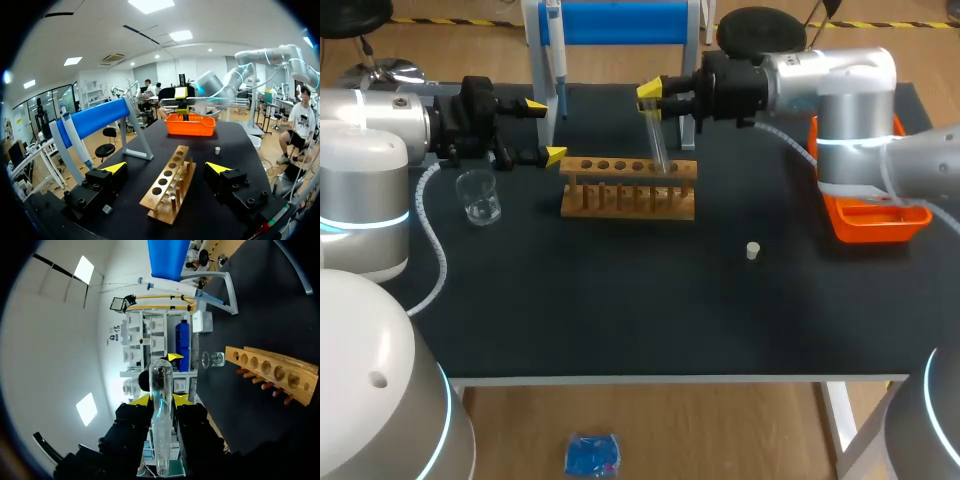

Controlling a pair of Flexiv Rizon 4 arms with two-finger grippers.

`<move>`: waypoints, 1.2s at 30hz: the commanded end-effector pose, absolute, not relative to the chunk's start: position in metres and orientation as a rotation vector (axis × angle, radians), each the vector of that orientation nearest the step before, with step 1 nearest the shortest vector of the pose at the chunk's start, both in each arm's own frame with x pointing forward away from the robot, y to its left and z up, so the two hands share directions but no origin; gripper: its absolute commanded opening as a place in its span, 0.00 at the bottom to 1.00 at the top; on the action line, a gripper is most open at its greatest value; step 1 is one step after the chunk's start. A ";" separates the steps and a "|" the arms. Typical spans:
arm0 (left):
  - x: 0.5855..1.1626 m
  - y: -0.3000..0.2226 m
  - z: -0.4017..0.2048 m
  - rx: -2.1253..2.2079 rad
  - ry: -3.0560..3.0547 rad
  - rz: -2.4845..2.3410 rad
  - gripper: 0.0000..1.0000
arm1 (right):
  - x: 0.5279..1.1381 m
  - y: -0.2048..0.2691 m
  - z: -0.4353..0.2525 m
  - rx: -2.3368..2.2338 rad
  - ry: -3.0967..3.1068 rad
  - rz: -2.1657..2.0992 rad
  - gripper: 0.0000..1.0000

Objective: Invert the test tube, pick up the pipette, mount the tip to pipette, aspirate from beaker and dispense into the tube, eject the tip, return the pipette, and cap with the stopper.

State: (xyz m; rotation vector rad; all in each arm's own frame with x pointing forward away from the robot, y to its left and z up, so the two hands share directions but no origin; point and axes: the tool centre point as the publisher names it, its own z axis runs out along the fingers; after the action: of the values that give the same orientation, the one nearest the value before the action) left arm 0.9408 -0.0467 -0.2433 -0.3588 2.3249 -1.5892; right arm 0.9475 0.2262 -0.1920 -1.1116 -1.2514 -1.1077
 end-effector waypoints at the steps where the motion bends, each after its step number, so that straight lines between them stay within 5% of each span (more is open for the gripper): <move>1: 0.941 -0.047 -0.243 -0.359 2.329 -1.588 1.00 | 0.945 0.224 -0.190 -1.089 -1.279 -1.134 0.00; 23: 0.941 -0.047 -0.243 -0.359 2.329 -1.588 1.00 | 0.939 0.220 -0.191 -1.079 -1.270 -1.145 0.00; 28: 0.925 -0.074 -0.186 0.335 2.028 -1.292 1.00 | 0.939 0.220 -0.191 -1.079 -1.270 -1.145 0.00; 36: 0.881 -0.102 -0.168 0.692 1.736 -1.245 1.00 | 0.939 0.220 -0.191 -1.079 -1.270 -1.145 0.00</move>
State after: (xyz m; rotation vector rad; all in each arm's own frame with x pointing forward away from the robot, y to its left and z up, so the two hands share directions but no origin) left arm 0.9022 -0.1055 -0.1659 0.1129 2.2289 -1.4215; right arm 0.9398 0.2204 -0.1924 -1.0758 -1.2682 -1.1437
